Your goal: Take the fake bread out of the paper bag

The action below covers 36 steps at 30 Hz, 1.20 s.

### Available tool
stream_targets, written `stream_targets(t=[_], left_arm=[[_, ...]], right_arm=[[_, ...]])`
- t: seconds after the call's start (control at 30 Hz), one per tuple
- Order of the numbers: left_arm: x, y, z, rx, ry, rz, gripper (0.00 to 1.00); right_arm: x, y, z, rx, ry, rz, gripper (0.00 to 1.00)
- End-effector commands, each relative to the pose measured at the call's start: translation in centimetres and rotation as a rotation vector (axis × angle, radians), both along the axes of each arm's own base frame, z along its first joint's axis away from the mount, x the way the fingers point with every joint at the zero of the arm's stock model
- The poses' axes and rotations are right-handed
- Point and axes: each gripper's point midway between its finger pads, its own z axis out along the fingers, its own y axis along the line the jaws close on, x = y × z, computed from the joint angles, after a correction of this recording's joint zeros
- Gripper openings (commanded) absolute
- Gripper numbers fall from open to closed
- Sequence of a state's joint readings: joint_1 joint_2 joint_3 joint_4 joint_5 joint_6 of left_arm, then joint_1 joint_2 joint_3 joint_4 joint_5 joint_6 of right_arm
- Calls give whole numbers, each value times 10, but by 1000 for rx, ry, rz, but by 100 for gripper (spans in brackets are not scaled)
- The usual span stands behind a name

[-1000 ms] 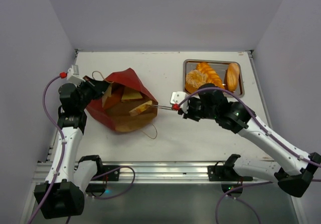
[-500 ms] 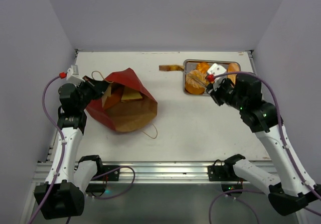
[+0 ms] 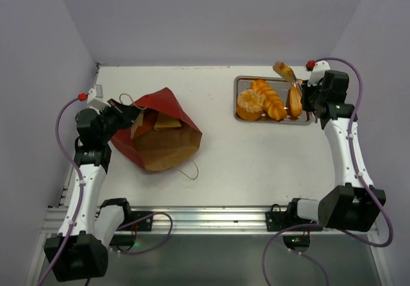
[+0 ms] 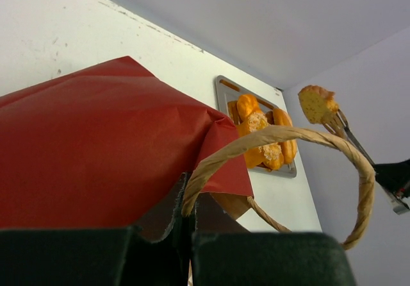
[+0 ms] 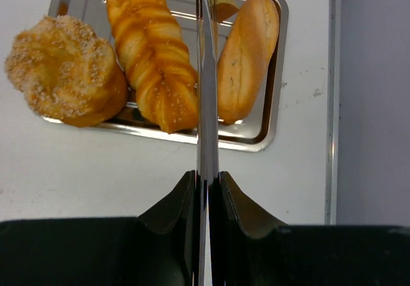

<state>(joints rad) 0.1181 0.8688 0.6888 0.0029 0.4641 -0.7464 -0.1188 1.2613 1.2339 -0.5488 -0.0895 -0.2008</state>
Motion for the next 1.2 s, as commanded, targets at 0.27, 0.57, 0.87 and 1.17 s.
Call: stream_targets(t=[0.27,0.57,0.87,1.17], left_arm=[[-5,-4,-6,38,-27,-46,0],[-6,-4,-7,38,-24,-50,0],[-6,-5,-5,35,-23,-50,0],[-6,-4,-3,37,-25,-50,0]], right_arm=[[71,-25,-32,-58,4,-41,0],[84,-24,-68,-43,86,-29,1],[71,-18,-88,-39,132,10,15],[56,-11,-90,-43,141,59,35]])
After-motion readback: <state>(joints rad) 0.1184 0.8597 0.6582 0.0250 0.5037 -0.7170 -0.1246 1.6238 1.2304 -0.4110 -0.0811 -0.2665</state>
